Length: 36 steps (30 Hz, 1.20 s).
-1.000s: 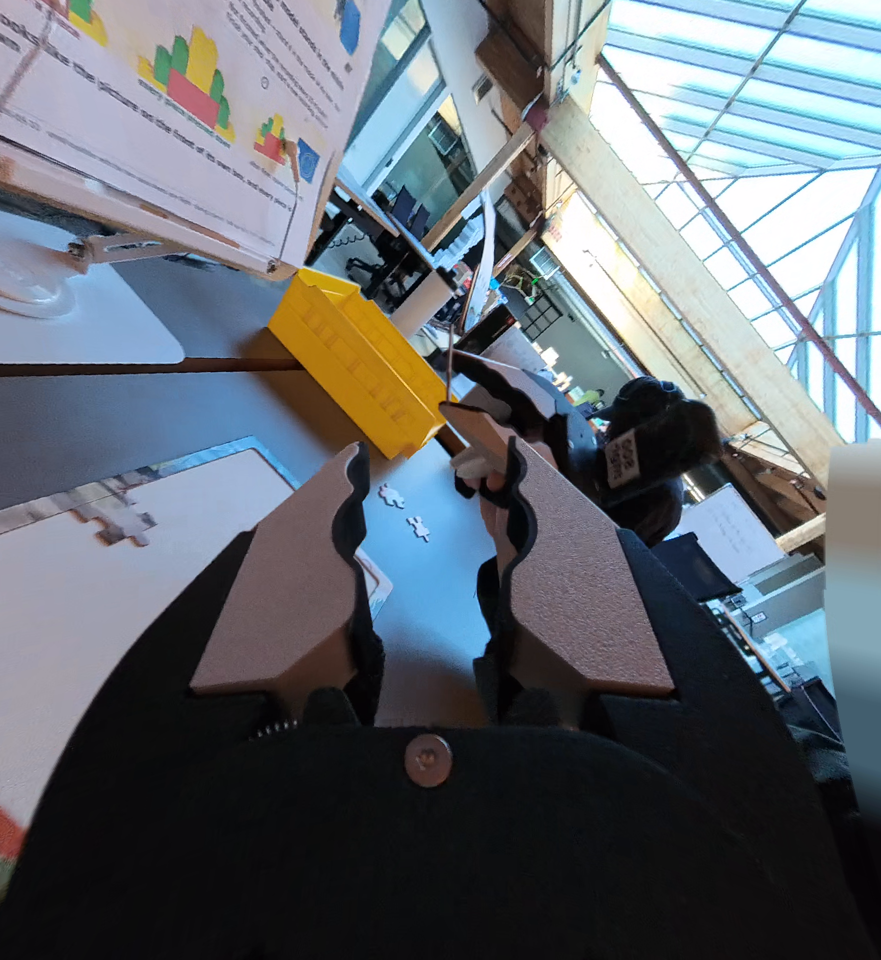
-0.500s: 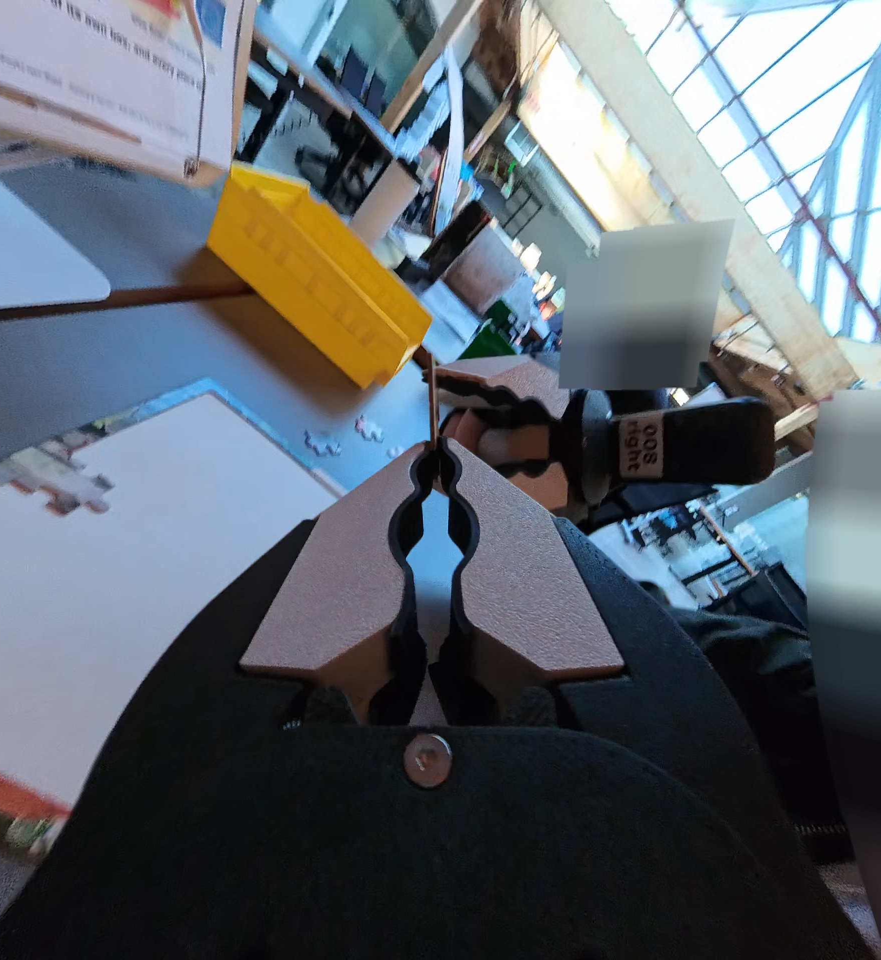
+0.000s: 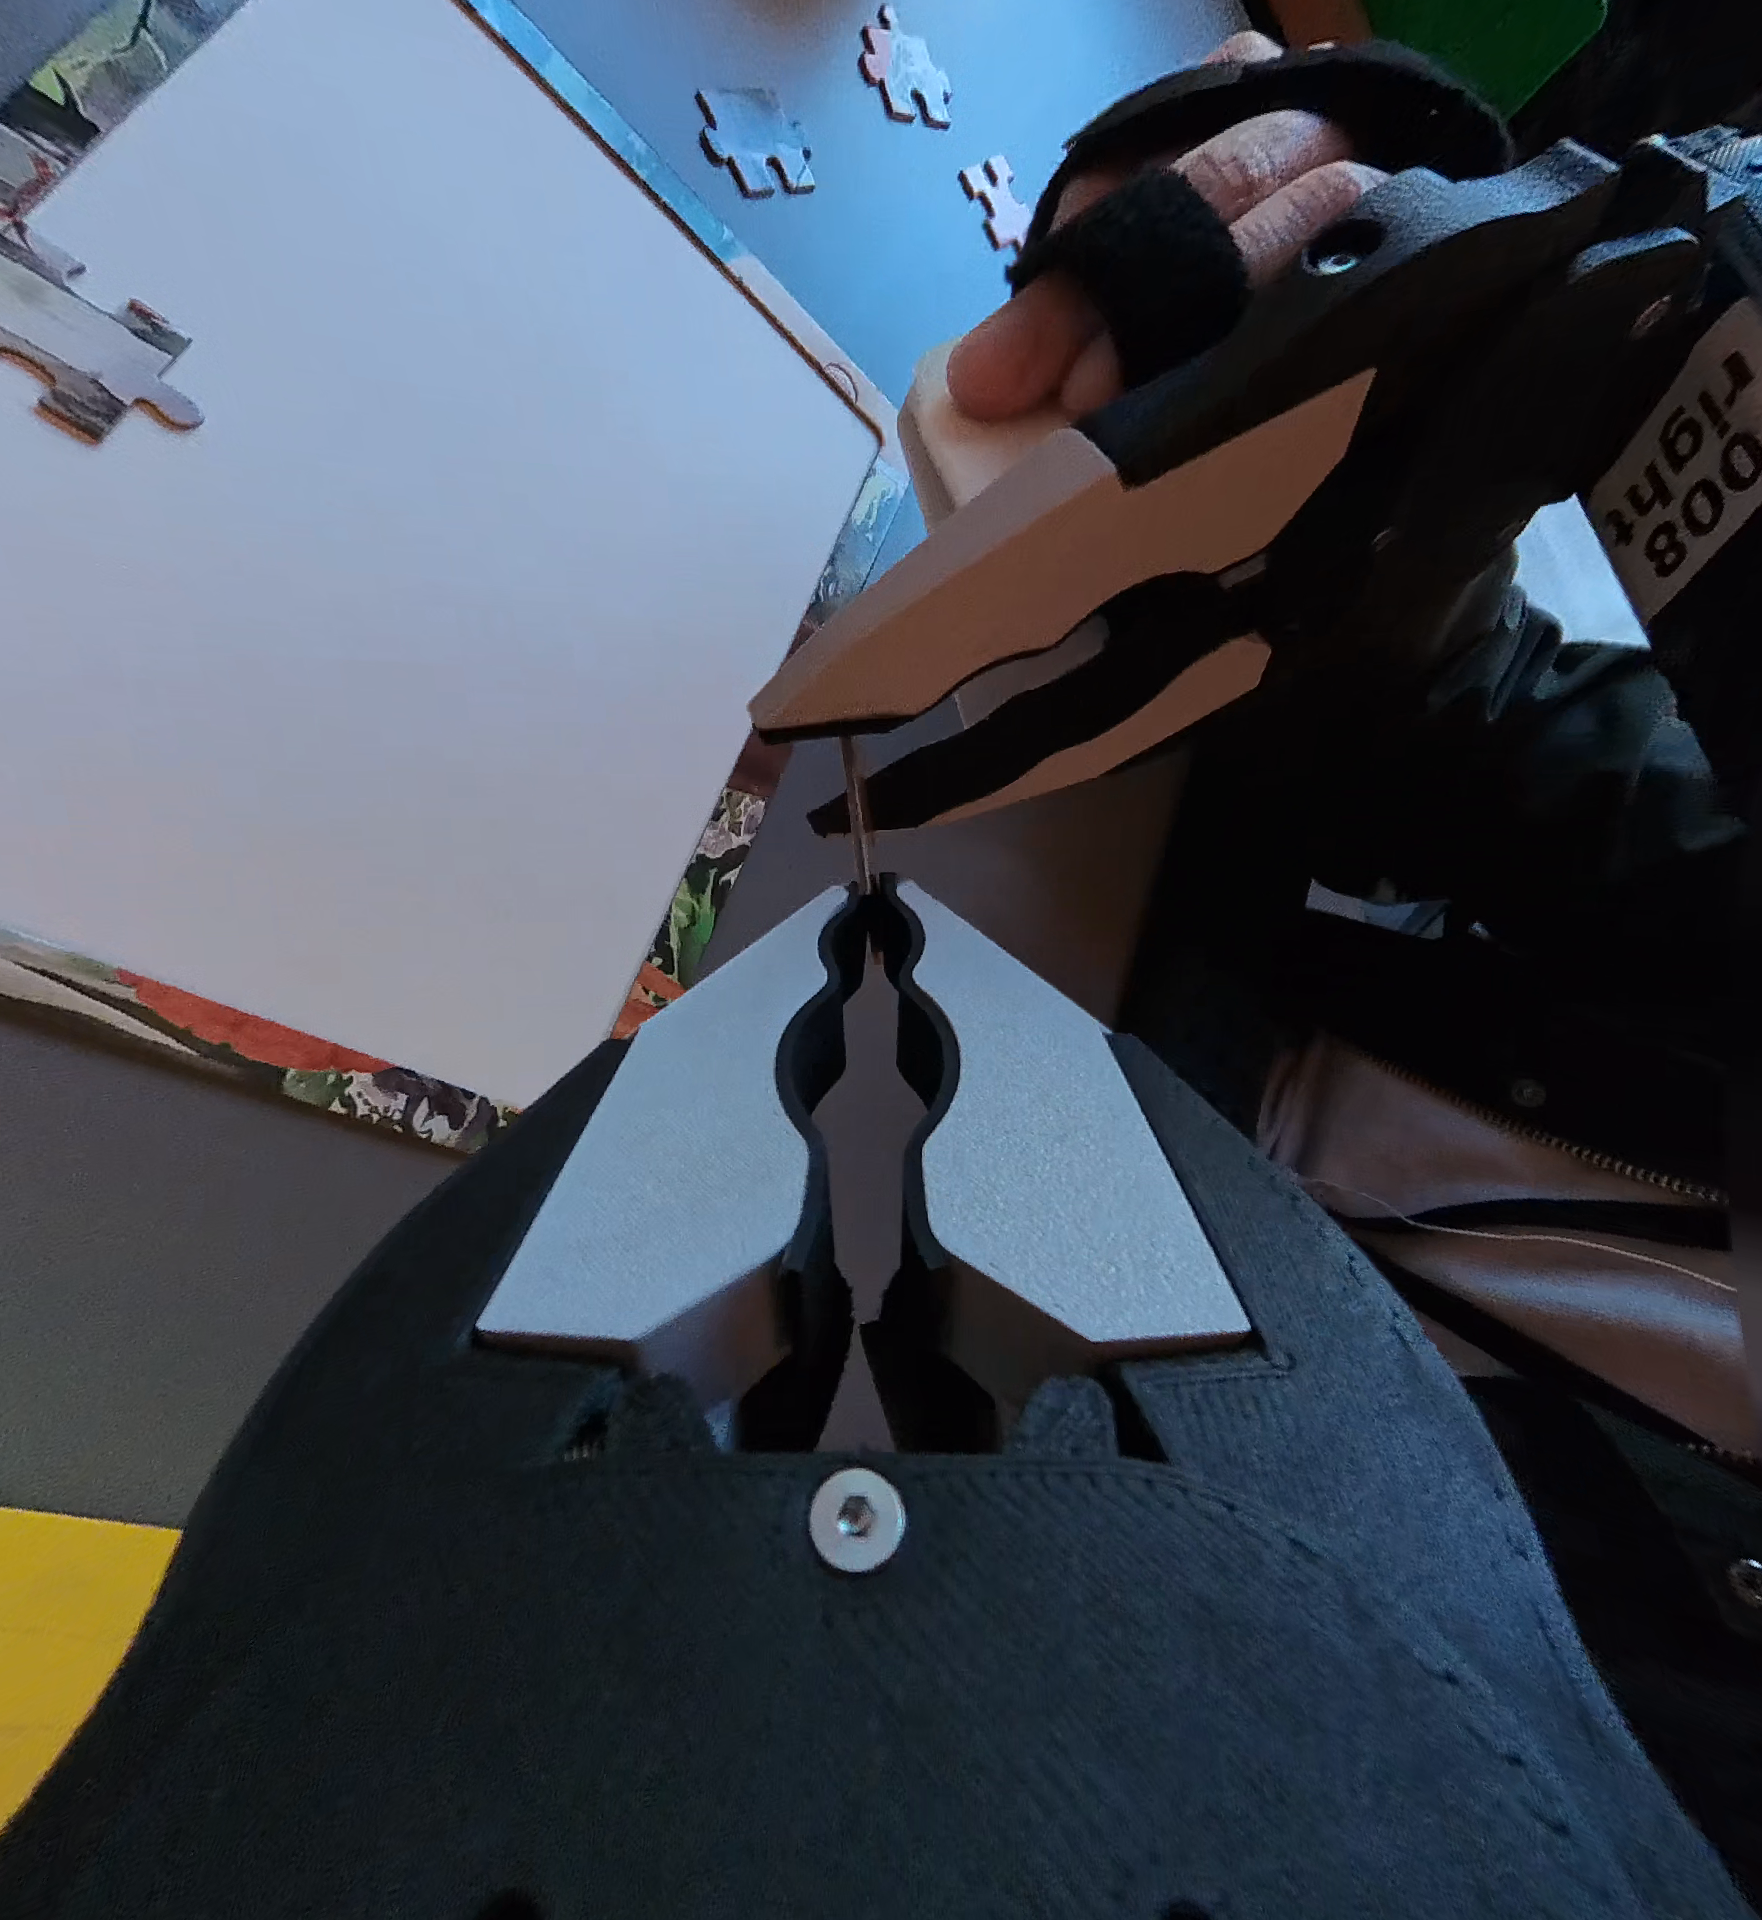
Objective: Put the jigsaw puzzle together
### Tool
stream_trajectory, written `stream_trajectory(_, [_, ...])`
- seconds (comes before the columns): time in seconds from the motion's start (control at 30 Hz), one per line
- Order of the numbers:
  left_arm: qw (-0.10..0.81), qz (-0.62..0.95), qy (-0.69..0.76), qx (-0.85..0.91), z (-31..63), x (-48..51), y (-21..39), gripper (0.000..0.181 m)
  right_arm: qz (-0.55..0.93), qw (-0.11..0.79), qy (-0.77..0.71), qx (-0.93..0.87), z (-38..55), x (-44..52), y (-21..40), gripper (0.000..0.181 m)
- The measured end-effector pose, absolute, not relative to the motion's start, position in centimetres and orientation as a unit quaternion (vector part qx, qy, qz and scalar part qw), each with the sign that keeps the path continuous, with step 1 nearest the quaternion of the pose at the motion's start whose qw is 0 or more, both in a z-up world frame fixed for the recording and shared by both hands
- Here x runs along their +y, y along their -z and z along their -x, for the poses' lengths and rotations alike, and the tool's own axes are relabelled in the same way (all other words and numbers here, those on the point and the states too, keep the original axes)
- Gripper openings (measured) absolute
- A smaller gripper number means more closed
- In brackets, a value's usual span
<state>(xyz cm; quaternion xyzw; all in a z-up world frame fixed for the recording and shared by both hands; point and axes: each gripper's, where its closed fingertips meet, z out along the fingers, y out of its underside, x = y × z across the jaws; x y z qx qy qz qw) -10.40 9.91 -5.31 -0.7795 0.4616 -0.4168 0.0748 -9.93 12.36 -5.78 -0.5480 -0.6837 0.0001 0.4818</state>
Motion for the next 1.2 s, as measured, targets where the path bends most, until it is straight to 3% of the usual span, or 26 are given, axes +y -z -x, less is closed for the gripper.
stream_trajectory(0.2, [0.147,0.799,0.466,0.351,11.9,14.1,2.5,0.014,0.689,0.489,0.050,-0.533,3.5,18.4,5.0,0.032])
stream_trajectory(0.27, [0.186,0.810,0.458,0.316,13.2,16.0,1.8,0.015,0.791,0.449,0.049,-0.413,-1.7,21.1,6.6,0.032])
stream_trajectory(0.43, [0.203,0.805,0.472,0.296,14.3,16.5,0.6,0.013,0.926,0.322,-0.117,-0.161,-7.2,21.5,11.8,0.032])
stream_trajectory(0.67, [0.186,0.807,0.470,0.304,13.7,16.0,1.2,0.013,0.965,0.227,-0.081,-0.101,-9.3,19.9,15.1,0.032])
stream_trajectory(1.03, [0.183,0.808,0.469,0.306,13.6,15.9,1.3,0.012,0.969,0.199,-0.091,-0.111,-10.0,19.0,15.5,0.033])
stream_trajectory(1.2, [0.188,0.806,0.471,0.304,13.8,16.0,1.0,0.012,0.971,0.216,-0.098,-0.028,-15.8,18.3,13.1,0.033])
